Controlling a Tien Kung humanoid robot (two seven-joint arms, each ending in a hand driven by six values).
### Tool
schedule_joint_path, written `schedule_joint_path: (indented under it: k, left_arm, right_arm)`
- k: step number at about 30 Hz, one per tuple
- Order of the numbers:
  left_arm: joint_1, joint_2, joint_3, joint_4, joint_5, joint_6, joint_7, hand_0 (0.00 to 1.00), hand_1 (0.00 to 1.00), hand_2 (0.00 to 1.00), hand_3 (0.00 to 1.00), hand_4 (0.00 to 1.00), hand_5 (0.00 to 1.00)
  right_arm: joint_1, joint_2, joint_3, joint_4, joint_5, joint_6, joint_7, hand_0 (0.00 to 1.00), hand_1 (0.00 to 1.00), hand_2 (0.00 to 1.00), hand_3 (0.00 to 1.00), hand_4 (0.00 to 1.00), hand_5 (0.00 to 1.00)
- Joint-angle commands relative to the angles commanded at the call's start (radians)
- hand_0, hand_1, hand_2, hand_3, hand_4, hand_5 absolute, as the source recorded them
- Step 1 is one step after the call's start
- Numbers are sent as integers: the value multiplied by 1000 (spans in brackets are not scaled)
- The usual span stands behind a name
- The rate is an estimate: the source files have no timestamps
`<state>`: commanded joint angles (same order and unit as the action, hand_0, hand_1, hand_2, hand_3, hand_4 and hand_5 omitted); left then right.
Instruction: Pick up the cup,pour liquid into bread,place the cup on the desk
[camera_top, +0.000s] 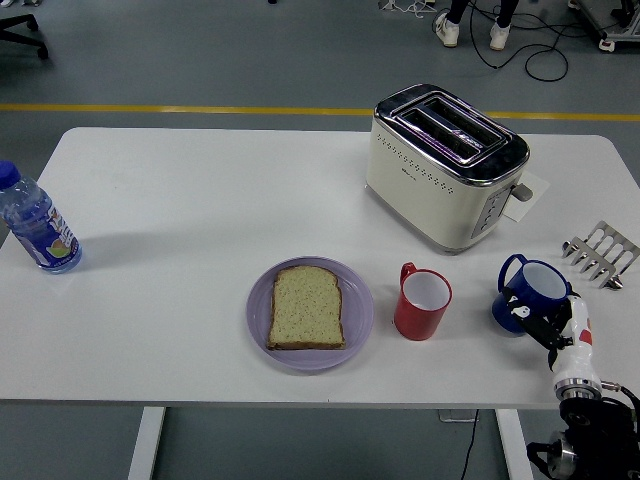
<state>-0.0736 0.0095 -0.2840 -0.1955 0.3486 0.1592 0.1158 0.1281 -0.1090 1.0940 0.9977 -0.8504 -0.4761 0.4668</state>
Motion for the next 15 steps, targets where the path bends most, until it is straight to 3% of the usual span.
schedule_joint_path:
  k: [13,14,15]
  left_arm:
    - [0,0,-4,0,2,0,0,633,638,649,503,239,865]
    - [0,0,-4,0,2,0,0,633,638,649,503,240,866]
    - [0,0,-4,0,3,1,0,633,638,649,503,240,866]
  right_arm:
    - [-8,-1,25,29,-8,-7,9,495,519,630,720,731,28]
    - [-9,-2,29,35,-14,-7,6,458,466,589,598,682,2]
    - [-12,-3,34,45,-24,-9,-3,458,466,589,598,682,2]
